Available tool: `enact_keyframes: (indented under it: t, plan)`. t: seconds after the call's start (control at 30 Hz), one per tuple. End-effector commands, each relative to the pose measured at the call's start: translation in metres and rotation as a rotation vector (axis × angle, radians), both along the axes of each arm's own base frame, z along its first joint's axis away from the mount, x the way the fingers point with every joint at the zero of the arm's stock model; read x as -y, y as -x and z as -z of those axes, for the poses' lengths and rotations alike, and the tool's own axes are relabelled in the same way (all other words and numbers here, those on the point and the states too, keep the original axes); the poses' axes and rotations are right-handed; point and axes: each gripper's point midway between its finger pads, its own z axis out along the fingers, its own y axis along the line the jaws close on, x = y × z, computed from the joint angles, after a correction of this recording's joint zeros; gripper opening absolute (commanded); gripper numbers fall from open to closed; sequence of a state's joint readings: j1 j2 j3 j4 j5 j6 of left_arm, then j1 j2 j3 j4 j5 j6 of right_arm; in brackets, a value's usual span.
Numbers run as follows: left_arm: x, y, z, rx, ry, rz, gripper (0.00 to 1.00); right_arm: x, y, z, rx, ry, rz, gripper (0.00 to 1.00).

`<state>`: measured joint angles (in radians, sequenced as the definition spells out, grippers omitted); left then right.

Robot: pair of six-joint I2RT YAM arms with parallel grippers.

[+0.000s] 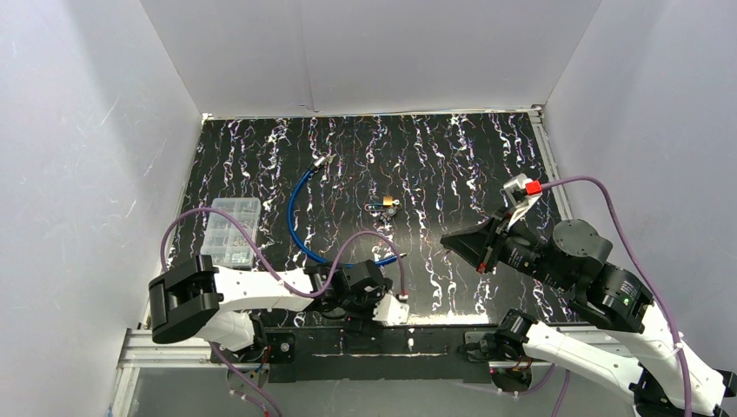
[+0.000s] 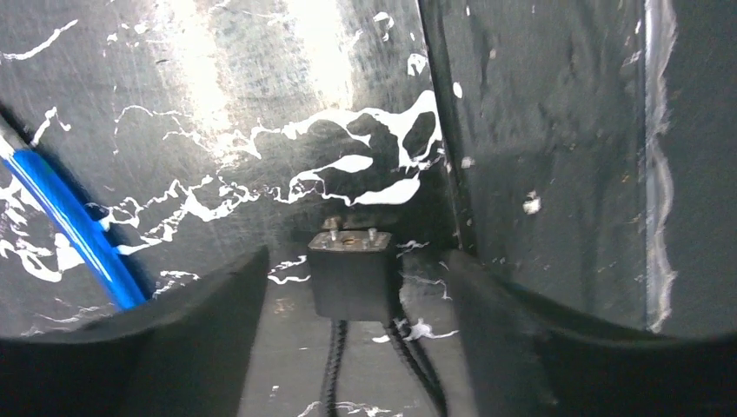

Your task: Unlock with the key

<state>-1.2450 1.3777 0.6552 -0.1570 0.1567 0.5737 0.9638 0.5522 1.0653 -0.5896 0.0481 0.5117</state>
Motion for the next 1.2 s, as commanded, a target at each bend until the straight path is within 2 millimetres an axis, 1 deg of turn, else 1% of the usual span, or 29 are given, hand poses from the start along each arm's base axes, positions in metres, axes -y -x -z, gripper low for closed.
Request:
enact_keyframes:
  t: [0.0,0.03,0.1,0.17,0.2,0.23,0.27,0.33,0.4,0.47,0.53,0.63,0.77,0.83,0.87,0.97,1.0,1.07,1.17]
  plan:
    - [0.010,-0.009,-0.028,0.010,0.053,-0.011,0.98,0.005,0.000,-0.023,0.055,-0.049,0.015,0.01]
    - [0.014,-0.013,-0.045,0.004,0.082,-0.038,0.98,0.005,0.000,-0.023,0.056,-0.050,0.013,0.01]
    - [0.022,-0.021,-0.088,-0.034,0.165,-0.095,0.98,0.004,0.000,-0.025,0.065,-0.052,0.007,0.01]
    - [0.028,-0.021,-0.139,-0.077,0.264,-0.120,0.98,0.002,0.001,-0.029,0.079,-0.055,-0.008,0.01]
    - [0.030,-0.021,-0.168,-0.093,0.329,-0.127,0.98,0.001,0.001,-0.031,0.087,-0.057,-0.015,0.01]
    - [0.035,-0.020,-0.202,-0.109,0.412,-0.128,0.98,-0.001,0.002,-0.034,0.097,-0.059,-0.023,0.01]
    - [0.039,-0.019,-0.230,-0.119,0.483,-0.134,0.98,-0.002,0.002,-0.037,0.110,-0.065,-0.034,0.01]
    - [0.045,-0.018,-0.276,-0.125,0.590,-0.135,0.98,-0.006,0.002,-0.046,0.139,-0.081,-0.050,0.01]
    - [0.054,-0.022,-0.308,-0.159,0.658,-0.184,0.98,-0.012,0.006,-0.053,0.164,-0.092,-0.090,0.01]
    - [0.063,-0.024,-0.333,-0.226,0.720,-0.230,0.98,-0.016,0.006,-0.060,0.187,-0.093,-0.108,0.01]
    - [0.071,-0.022,-0.349,-0.313,0.767,-0.243,0.98,-0.020,0.006,-0.068,0.211,-0.098,-0.125,0.01]
    - [0.078,-0.026,-0.359,-0.417,0.791,-0.299,0.98,-0.021,0.005,-0.078,0.246,-0.111,-0.126,0.01]
    - [0.080,-0.023,-0.353,-0.574,0.768,-0.309,0.97,-0.018,0.005,-0.092,0.288,-0.157,-0.116,0.01]
    - [0.079,-0.018,-0.354,-0.639,0.765,-0.300,0.91,-0.019,0.006,-0.094,0.297,-0.157,-0.120,0.01]
    - [0.079,-0.015,-0.356,-0.659,0.766,-0.286,0.87,-0.019,0.005,-0.094,0.297,-0.150,-0.123,0.01]
    - [0.078,-0.006,-0.361,-0.695,0.765,-0.246,0.64,-0.021,0.004,-0.092,0.297,-0.131,-0.126,0.01]
    - [0.077,-0.004,-0.362,-0.703,0.762,-0.232,0.58,-0.021,0.004,-0.092,0.300,-0.126,-0.125,0.01]
    - [0.075,0.003,-0.366,-0.718,0.762,-0.194,0.53,-0.021,0.002,-0.091,0.305,-0.116,-0.120,0.01]
    - [0.072,0.013,-0.370,-0.744,0.754,-0.142,0.51,-0.021,0.001,-0.091,0.310,-0.109,-0.116,0.01]
